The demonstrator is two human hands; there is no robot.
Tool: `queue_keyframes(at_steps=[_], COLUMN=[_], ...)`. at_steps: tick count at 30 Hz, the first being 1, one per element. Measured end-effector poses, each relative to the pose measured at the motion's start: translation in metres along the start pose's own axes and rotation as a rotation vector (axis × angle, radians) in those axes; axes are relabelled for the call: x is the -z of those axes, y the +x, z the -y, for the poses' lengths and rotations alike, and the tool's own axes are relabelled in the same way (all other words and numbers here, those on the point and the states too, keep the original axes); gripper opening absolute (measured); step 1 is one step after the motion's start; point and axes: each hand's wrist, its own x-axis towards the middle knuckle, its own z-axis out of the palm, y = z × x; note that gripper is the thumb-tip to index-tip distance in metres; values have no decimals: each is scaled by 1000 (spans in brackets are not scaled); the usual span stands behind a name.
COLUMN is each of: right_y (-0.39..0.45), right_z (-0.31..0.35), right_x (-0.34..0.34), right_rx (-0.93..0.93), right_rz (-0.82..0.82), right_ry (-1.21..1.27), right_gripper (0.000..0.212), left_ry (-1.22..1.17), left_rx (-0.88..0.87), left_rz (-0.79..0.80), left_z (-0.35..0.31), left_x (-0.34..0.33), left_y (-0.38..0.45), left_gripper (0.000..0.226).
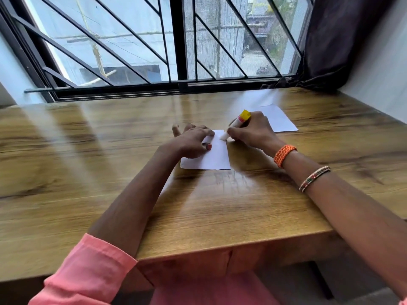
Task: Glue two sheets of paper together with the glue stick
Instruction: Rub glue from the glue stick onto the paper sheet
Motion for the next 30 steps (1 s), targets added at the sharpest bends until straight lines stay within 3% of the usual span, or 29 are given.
queue_keyframes(at_steps=[6,9,24,30], right_y=[-16,-26,-70,-77], right_z=[-2,-4,3,2], right_x=[-3,-4,3,7], right_rx=[15,20,68,10], right_rz=[-49,-70,-52,31], right_ry=[-41,-42,9,90], right_gripper=[2,10,6,1], left_ry=[6,14,51,79], left_rx=[0,4,17,11], left_rz=[-60,-73,-55,-33], left_z=[1,1,1,1], left_x=[-4,-5,-9,-9], left_y=[-1,0,-2,-3], left_gripper=[45,44,45,46])
